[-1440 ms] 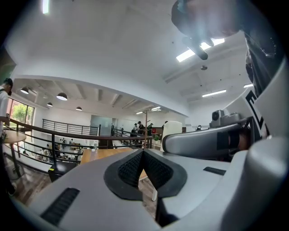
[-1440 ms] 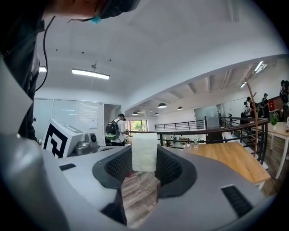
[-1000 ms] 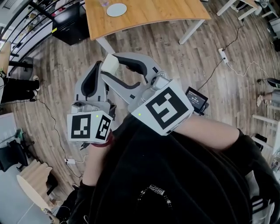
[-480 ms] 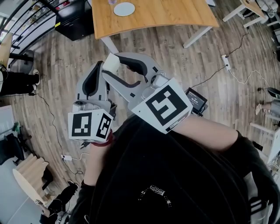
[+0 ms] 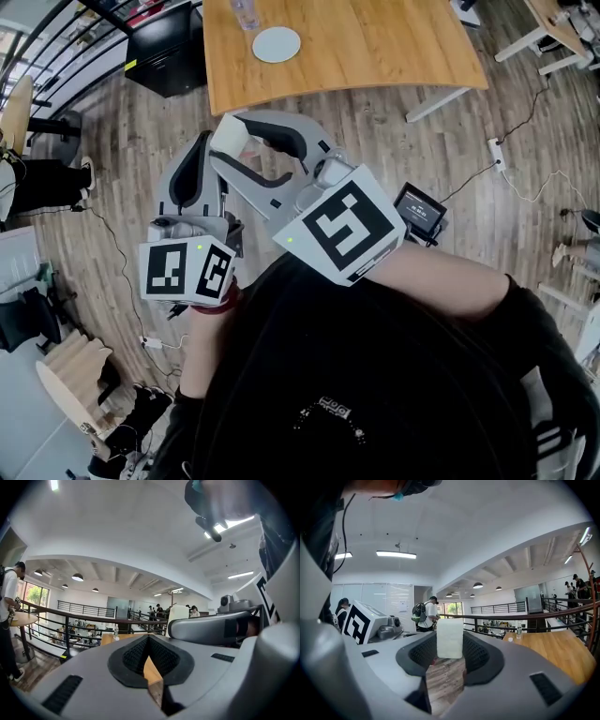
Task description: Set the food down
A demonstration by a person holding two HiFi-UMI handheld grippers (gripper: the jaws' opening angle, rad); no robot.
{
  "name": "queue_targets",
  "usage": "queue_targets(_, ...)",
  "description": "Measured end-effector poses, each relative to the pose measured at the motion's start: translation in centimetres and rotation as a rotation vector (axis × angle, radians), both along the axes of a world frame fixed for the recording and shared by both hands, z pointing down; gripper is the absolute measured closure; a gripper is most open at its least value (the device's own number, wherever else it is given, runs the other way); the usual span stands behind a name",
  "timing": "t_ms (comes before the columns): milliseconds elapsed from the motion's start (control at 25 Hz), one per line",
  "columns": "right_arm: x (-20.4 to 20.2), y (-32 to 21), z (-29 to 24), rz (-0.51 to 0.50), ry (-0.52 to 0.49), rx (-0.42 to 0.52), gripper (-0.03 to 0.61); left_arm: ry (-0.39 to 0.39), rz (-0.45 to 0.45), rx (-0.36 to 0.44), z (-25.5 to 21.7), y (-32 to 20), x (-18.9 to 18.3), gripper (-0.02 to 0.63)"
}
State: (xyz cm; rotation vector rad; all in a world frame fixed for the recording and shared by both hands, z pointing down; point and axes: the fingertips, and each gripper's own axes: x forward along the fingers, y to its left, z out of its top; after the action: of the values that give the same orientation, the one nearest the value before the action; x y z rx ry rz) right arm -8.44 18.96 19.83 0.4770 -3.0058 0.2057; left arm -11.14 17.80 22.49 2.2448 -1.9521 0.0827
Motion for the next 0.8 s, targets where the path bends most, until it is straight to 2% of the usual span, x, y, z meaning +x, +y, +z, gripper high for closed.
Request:
queue_targets(400,0.4,-10.2,-0.3,-0.006,-0.026,-0.022,0.408,-0.021,-0.004,-0.027,-0.3,-10.2,0.3,0.611)
queue_targets(600,0.5,-13.7,0.3,0.003,-0.037,-0.037,0.408,-0.035,0.007,-0.044,0.2,-13.6,0.5,0.611)
queue_targets(800,0.5,-16.6,1.0,0.014,-0.042,-0.060,0.408,-0.014,0.003,-0.053,1.0,-16.4,0.4,0.611)
